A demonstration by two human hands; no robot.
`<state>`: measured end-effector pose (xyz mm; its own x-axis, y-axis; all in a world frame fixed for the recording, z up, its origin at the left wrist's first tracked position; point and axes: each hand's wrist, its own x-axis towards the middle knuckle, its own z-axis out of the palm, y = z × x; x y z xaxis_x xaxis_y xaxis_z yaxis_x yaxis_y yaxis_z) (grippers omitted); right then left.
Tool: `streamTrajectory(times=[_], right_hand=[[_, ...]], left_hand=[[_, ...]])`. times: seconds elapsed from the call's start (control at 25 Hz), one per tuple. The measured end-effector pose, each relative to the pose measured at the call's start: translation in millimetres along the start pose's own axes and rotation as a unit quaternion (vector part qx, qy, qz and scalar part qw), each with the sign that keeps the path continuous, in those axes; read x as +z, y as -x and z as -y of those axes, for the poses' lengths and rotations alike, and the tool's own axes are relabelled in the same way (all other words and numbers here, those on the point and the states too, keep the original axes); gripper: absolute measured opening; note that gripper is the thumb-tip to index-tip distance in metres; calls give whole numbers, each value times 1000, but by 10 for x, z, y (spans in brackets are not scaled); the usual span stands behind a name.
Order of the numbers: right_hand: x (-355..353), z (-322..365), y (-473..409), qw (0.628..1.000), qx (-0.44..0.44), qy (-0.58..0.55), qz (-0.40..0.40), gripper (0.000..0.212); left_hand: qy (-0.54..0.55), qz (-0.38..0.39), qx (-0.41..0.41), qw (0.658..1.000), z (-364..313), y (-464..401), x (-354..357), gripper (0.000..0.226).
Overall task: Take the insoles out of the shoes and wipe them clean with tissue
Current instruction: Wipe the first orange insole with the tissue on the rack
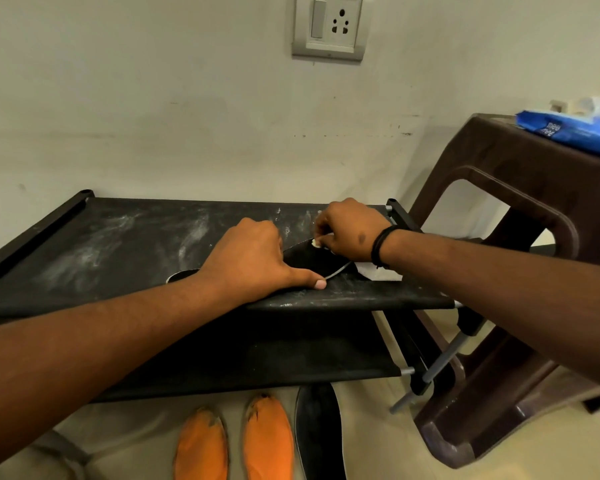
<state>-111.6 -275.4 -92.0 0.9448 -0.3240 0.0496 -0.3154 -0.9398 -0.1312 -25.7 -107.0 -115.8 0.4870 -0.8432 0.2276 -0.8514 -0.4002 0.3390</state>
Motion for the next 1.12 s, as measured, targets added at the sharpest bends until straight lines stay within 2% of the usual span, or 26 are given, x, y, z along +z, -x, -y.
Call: streamTrajectory(times=[0.08,0.2,0.36,0.52,0.6,0.68,0.88,1.04,1.12], right_hand=[[5,2,15,1000,-12,8,9,10],[12,47,121,995,-56,-52,58,8],[-72,-188,87,1000,13,15,12,12],[-24,-21,275,991,-62,-82,87,8],[-38,-161,239,995,-25,-86,45,8],[-62,-255,220,999,11,-39,11,11],[5,16,402,992,-69,-81,71,9],[-122,-353,295,998,44,42,7,15],[-70,-265,362,1000,18,8,12,14]], left_hand=[[-2,1,1,1000,-2,9,-3,79],[0,1,2,1000,8,11,0,78],[3,2,0,1000,4,1,5,80],[-6,-4,2,1000,-3,7,10,86],[-4,-1,2,1000,1,-7,12,87],[-3,0,3,1000,23,-15,20,86],[-8,-1,5,1000,29,-9,32,83],[-1,9,-1,1000,20,2,5,82],[0,10,-1,1000,14,12,1,87]])
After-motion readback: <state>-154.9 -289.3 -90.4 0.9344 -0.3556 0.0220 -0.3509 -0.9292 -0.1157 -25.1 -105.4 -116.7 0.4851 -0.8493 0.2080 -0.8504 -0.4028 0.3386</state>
